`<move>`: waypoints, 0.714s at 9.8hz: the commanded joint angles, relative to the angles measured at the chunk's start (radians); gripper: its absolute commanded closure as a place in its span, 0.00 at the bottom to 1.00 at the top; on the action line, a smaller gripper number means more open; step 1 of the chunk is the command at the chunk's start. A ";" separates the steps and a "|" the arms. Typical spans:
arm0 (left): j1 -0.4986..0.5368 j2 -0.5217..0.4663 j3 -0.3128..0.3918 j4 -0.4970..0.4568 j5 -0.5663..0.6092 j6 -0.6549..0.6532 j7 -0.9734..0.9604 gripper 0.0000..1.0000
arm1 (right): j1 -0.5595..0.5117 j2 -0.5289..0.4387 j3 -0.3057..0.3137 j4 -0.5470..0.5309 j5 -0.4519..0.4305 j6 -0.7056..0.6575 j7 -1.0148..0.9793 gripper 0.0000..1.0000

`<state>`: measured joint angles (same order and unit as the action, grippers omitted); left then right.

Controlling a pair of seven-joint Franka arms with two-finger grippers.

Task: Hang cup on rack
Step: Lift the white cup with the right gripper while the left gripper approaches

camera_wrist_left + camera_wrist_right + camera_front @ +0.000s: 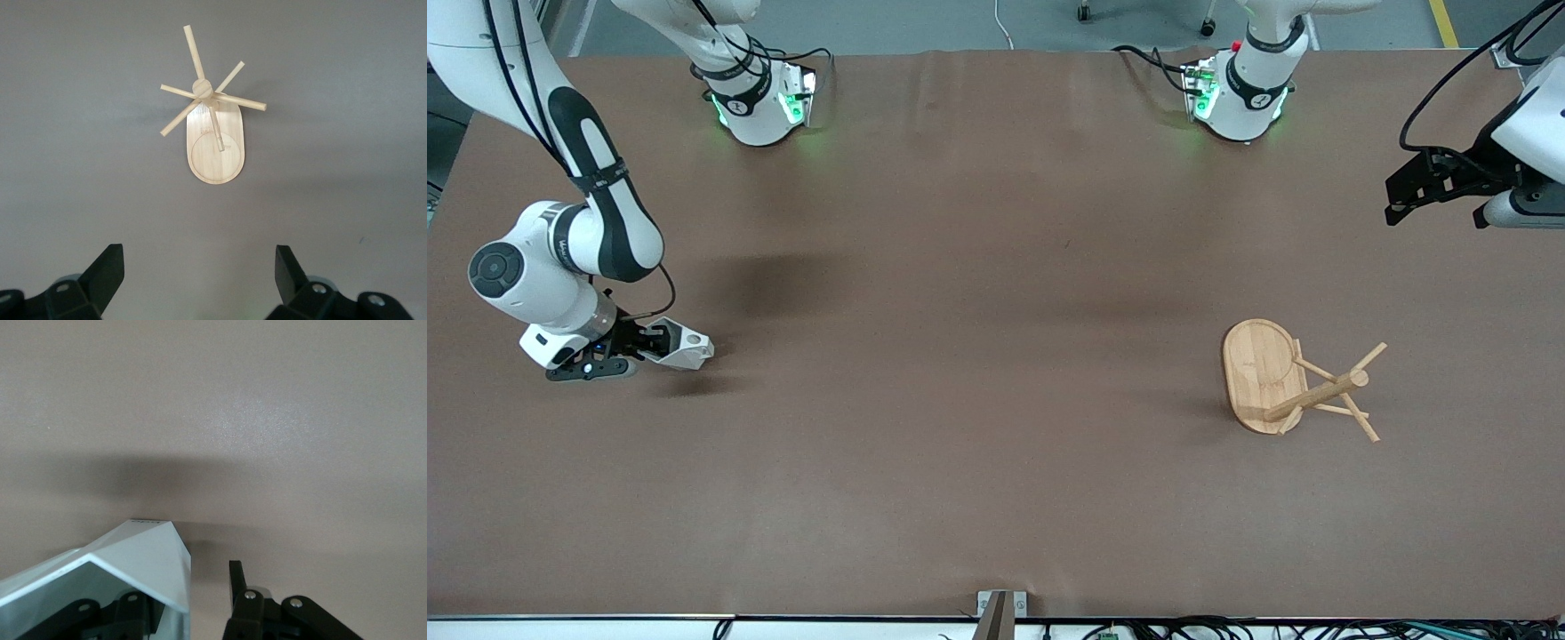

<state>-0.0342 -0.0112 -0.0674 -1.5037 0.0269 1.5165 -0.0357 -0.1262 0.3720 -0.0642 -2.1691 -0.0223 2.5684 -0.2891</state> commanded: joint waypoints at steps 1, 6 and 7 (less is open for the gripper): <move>0.008 0.030 -0.002 0.006 0.010 -0.012 0.005 0.00 | -0.003 -0.007 0.006 -0.005 0.001 0.001 -0.001 0.99; 0.013 0.031 -0.006 0.008 0.002 -0.010 0.011 0.00 | 0.003 -0.103 0.010 0.116 0.001 -0.268 -0.002 0.99; 0.007 0.031 -0.011 0.008 0.001 -0.012 0.031 0.00 | 0.013 -0.128 0.012 0.171 0.027 -0.351 -0.002 0.99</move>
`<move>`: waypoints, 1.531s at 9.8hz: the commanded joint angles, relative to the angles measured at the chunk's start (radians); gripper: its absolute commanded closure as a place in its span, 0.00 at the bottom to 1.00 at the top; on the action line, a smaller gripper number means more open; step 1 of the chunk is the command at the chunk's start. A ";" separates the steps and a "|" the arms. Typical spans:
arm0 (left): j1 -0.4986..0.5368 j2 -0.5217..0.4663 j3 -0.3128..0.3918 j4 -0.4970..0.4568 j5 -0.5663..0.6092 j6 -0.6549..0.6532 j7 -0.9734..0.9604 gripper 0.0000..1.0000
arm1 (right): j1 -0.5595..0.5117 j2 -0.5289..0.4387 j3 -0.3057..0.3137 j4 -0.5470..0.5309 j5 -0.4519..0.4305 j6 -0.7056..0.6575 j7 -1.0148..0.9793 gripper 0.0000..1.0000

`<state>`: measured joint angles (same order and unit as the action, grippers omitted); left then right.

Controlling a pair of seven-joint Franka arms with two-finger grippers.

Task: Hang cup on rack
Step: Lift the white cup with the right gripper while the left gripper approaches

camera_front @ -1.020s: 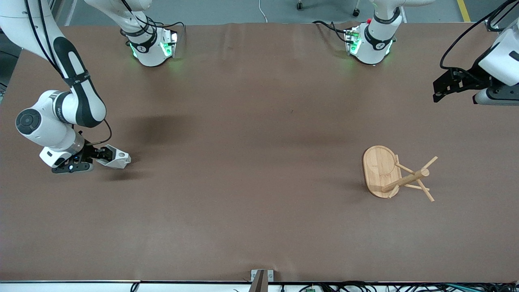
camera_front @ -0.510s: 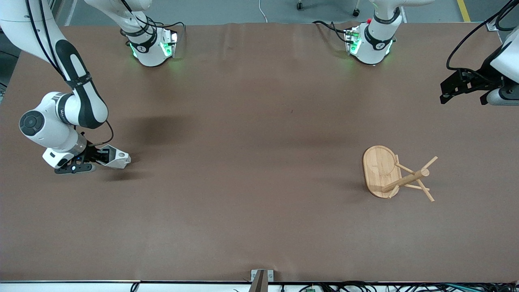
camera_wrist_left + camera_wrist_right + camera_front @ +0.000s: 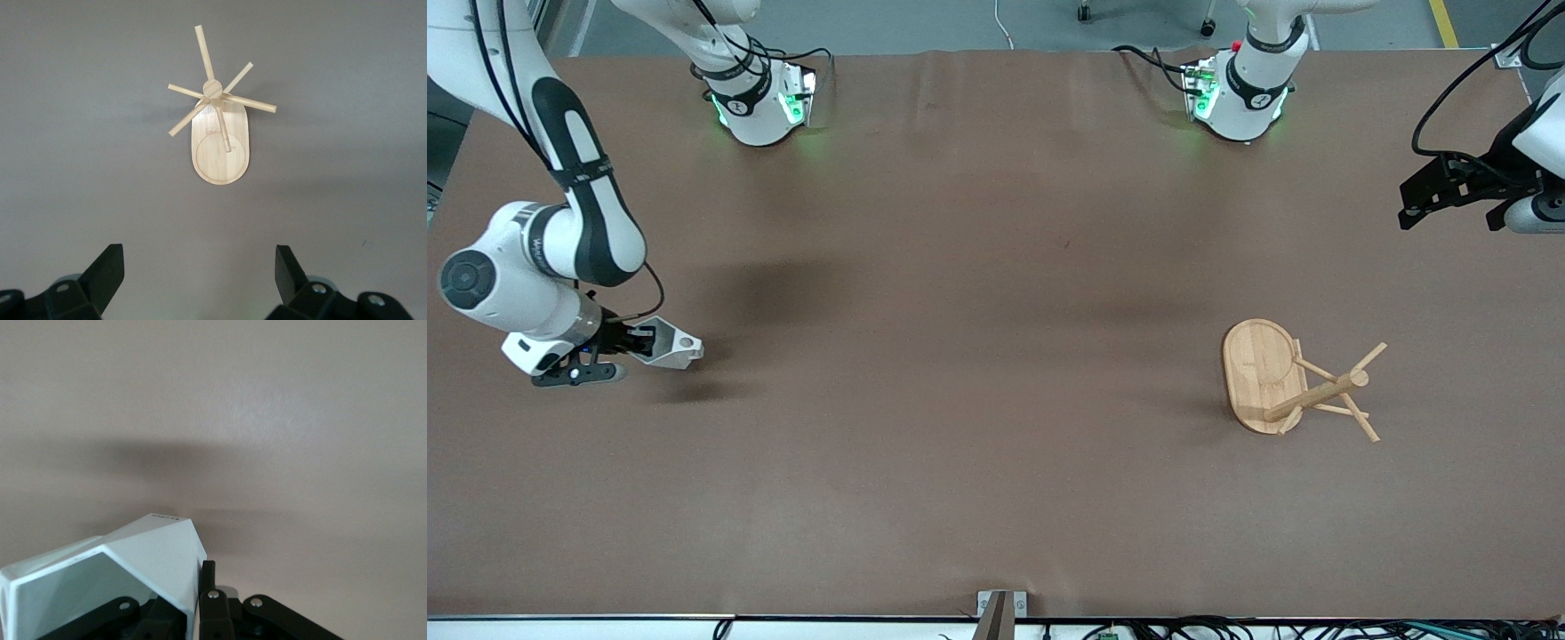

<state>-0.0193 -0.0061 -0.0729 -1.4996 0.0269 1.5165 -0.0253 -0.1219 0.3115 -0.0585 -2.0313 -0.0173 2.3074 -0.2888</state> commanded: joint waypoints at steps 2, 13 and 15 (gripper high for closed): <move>-0.019 0.029 -0.045 0.012 -0.080 0.008 0.045 0.00 | 0.022 -0.074 0.006 0.216 0.216 -0.376 -0.009 0.99; -0.399 0.149 -0.340 0.093 -0.241 0.201 0.155 0.00 | 0.074 -0.160 0.345 0.046 1.276 -0.614 -0.001 1.00; -0.454 0.196 -0.340 0.124 -0.223 0.217 0.223 0.00 | 0.079 -0.158 0.382 0.034 1.335 -0.612 -0.001 1.00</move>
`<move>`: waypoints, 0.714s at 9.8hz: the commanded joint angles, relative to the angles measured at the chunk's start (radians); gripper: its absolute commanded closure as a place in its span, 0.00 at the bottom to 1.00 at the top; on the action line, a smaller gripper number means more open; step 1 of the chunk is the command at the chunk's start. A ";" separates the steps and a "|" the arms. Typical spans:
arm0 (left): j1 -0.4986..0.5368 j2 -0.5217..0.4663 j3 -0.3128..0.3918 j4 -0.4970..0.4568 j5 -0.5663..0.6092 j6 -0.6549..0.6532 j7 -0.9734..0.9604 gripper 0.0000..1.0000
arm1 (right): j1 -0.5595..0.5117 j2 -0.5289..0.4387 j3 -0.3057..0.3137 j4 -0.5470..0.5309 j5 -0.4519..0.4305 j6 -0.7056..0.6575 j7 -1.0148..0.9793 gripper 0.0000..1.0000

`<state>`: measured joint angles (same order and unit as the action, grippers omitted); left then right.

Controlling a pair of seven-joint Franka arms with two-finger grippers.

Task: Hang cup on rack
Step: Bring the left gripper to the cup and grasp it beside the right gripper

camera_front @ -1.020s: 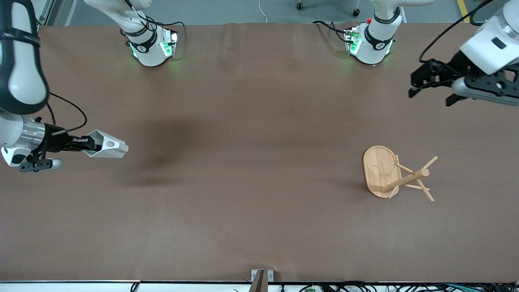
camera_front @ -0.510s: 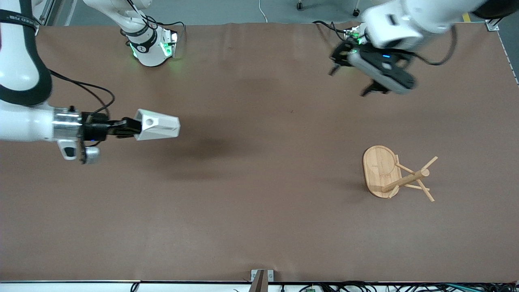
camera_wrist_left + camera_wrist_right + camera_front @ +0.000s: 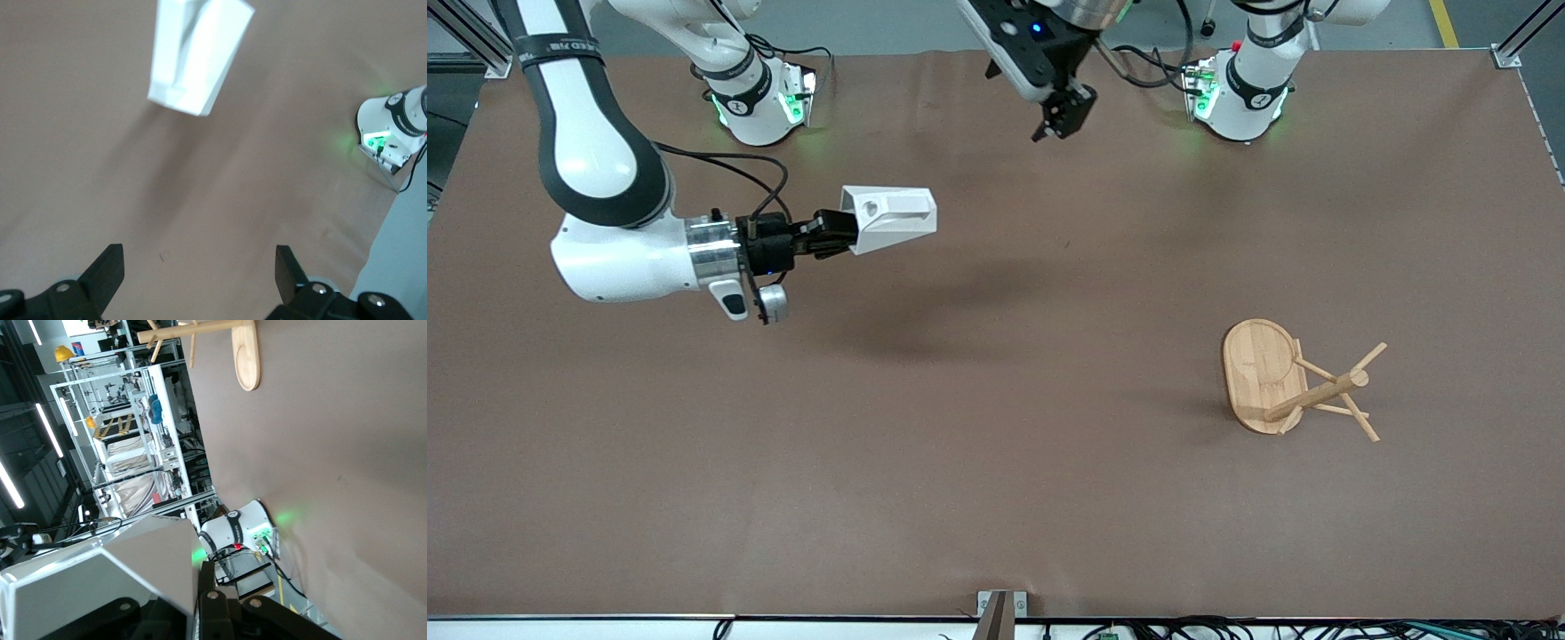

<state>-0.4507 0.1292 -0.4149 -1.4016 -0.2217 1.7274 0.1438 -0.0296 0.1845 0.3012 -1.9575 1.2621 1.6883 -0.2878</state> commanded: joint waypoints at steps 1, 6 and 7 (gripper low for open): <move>-0.045 0.075 0.004 0.027 0.030 0.038 0.078 0.00 | -0.010 -0.031 0.030 -0.044 0.072 0.007 -0.007 1.00; -0.066 0.161 0.004 0.029 0.084 0.181 0.253 0.00 | -0.012 -0.031 0.084 -0.069 0.079 0.007 -0.013 1.00; -0.066 0.171 0.004 0.029 0.085 0.182 0.255 0.00 | -0.013 -0.031 0.093 -0.076 0.079 0.007 -0.013 1.00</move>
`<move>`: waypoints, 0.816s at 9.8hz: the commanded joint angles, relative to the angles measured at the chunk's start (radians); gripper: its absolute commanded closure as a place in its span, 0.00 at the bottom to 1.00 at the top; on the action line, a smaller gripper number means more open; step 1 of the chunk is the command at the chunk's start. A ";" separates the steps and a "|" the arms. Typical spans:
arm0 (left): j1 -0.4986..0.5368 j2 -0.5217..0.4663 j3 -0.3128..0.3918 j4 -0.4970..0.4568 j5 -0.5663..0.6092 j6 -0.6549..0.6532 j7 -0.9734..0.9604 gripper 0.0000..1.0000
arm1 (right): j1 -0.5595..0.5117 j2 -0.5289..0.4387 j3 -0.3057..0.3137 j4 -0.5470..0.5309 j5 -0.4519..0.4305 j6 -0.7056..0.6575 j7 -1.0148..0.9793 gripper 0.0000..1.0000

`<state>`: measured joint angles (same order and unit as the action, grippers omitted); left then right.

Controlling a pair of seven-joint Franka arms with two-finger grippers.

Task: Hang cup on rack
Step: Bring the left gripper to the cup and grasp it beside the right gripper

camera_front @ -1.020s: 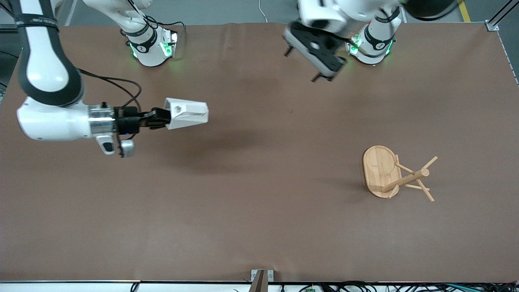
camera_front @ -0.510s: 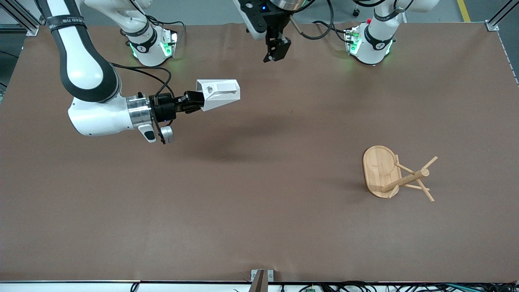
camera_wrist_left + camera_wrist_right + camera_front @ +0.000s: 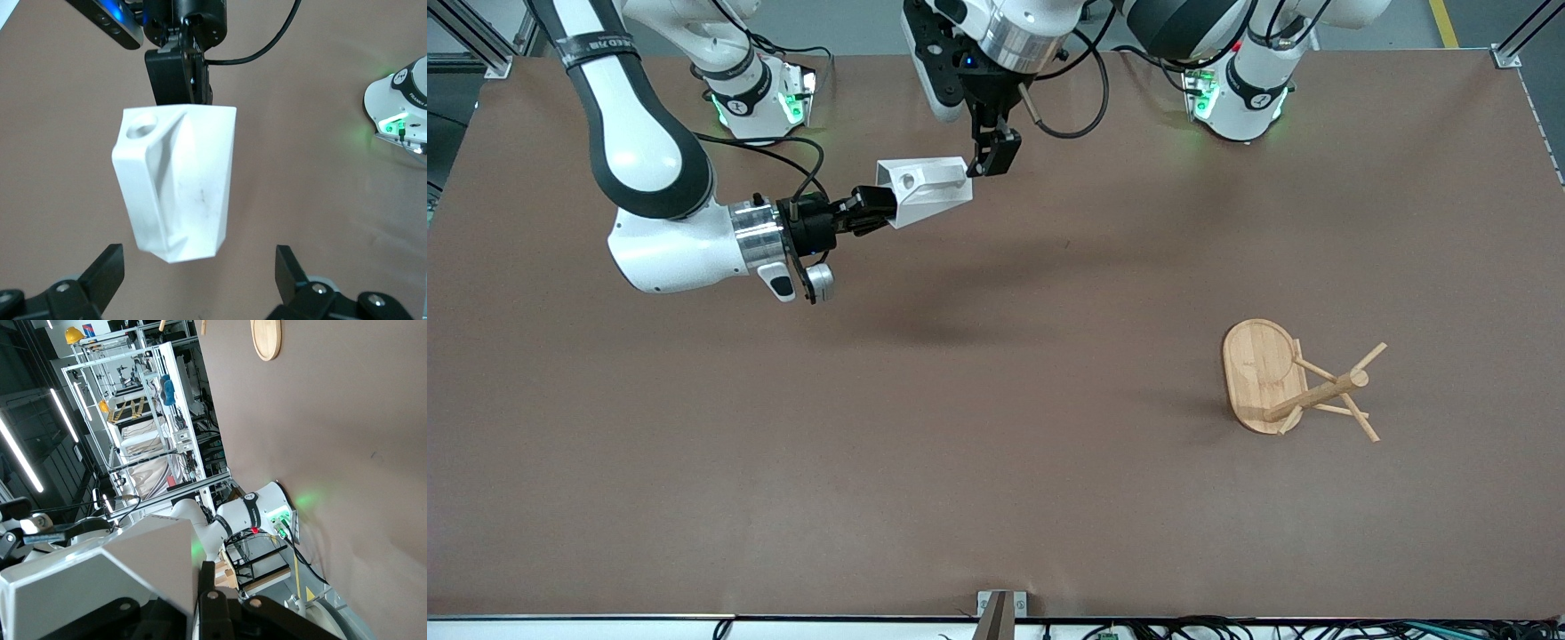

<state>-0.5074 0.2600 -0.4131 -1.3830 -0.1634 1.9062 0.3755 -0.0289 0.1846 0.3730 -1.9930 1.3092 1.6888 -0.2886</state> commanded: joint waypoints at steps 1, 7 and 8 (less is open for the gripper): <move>-0.010 0.050 0.005 0.010 0.031 0.013 0.025 0.00 | -0.014 -0.031 0.026 -0.044 0.035 0.006 -0.012 1.00; -0.031 0.108 0.001 0.007 0.039 0.022 0.026 0.00 | -0.012 -0.037 0.050 -0.043 0.114 0.006 -0.012 1.00; -0.031 0.116 0.001 0.007 0.039 0.022 0.029 0.09 | -0.014 -0.042 0.061 -0.043 0.142 0.006 -0.012 1.00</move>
<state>-0.5202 0.3326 -0.4132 -1.3791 -0.1466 1.9247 0.3916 -0.0298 0.1844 0.4058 -2.0127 1.3787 1.6927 -0.2966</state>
